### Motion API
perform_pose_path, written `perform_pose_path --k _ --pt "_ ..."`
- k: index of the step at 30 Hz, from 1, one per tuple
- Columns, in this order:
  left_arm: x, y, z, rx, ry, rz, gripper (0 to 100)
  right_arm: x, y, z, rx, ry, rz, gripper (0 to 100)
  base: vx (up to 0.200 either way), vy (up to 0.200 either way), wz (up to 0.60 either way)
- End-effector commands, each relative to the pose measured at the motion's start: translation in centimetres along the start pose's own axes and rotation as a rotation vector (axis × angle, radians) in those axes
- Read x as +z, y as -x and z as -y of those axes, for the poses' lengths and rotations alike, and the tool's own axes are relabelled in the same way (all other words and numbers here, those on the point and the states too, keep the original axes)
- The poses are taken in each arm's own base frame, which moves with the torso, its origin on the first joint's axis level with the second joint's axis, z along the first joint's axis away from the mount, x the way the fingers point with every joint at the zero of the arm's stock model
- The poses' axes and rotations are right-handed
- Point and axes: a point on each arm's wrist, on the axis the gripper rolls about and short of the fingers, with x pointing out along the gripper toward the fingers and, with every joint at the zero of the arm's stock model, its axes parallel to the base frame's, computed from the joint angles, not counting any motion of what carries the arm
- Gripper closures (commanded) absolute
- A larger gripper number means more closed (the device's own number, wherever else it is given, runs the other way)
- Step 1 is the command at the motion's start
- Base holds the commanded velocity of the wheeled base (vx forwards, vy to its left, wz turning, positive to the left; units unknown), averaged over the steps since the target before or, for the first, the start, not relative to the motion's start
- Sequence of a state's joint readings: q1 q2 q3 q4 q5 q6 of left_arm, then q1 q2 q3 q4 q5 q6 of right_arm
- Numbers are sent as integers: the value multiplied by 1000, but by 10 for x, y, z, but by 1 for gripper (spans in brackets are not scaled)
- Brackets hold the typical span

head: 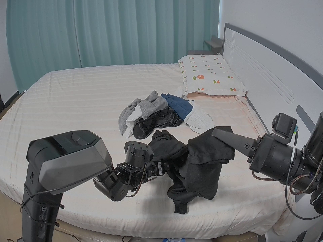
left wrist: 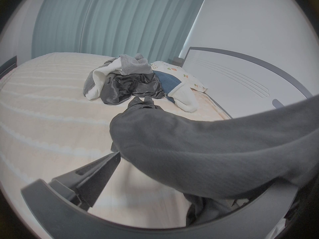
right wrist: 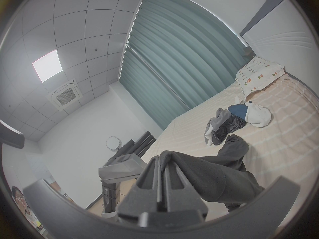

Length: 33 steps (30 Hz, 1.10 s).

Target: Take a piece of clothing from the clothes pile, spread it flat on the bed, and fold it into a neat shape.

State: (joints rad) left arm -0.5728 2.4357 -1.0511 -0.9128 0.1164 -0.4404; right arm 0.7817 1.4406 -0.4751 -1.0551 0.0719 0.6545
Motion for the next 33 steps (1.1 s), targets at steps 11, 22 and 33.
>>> perform_pose_path --k 11,22,33 --pt "0 -28 -10 41 81 50 100 17 0 30 -69 -4 26 100 0 0 0" --pt "56 71 -3 -4 199 117 100 13 -6 67 -208 -71 16 100 0 0 0" --pt "56 190 -7 -52 224 120 100 1 -22 119 -343 -96 13 100 0 0 0"
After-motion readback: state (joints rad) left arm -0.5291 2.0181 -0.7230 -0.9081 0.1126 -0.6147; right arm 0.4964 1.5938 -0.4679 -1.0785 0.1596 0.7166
